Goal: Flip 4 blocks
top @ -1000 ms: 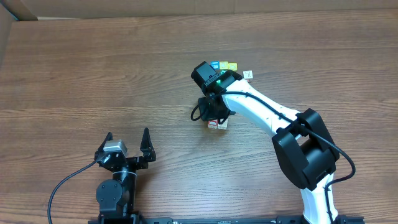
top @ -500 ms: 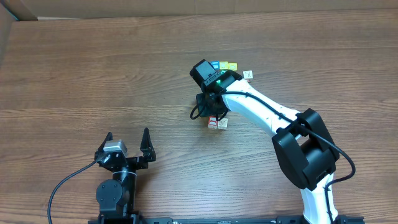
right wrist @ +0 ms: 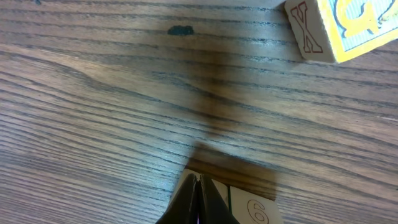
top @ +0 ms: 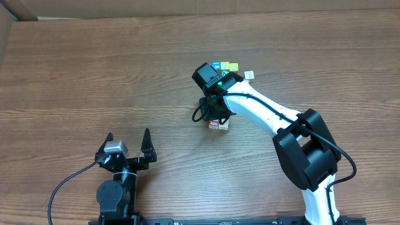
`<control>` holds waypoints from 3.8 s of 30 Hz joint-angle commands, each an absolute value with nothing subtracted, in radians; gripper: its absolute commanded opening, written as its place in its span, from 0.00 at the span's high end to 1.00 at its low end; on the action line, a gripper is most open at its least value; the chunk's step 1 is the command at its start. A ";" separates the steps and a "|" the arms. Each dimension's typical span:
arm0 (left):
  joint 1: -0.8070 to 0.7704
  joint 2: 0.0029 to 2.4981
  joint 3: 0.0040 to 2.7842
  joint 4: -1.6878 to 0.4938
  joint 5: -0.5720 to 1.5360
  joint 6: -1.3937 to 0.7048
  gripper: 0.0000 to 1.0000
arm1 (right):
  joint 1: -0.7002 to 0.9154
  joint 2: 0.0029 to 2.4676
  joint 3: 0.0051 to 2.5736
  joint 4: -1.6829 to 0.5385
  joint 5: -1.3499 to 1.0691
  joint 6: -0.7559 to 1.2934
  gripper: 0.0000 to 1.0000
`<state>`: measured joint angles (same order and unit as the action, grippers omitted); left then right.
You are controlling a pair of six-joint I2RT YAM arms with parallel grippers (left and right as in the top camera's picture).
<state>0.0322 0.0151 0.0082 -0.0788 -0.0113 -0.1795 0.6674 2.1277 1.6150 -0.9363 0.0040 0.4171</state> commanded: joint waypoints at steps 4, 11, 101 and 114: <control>0.025 0.006 0.005 -0.078 0.000 -0.160 0.00 | 0.667 2.138 1.608 -0.952 0.002 0.384 0.96; 0.025 0.006 0.005 -0.078 0.000 -0.160 0.00 | 0.667 2.138 1.678 -0.941 -0.025 0.380 0.96; 0.025 0.006 0.005 -0.078 0.000 -0.160 0.00 | 0.672 2.153 1.952 -1.151 -0.002 0.318 0.64; 0.025 0.006 0.005 -0.078 0.000 -0.160 0.00 | 0.323 2.156 1.858 -1.048 -0.003 0.498 0.34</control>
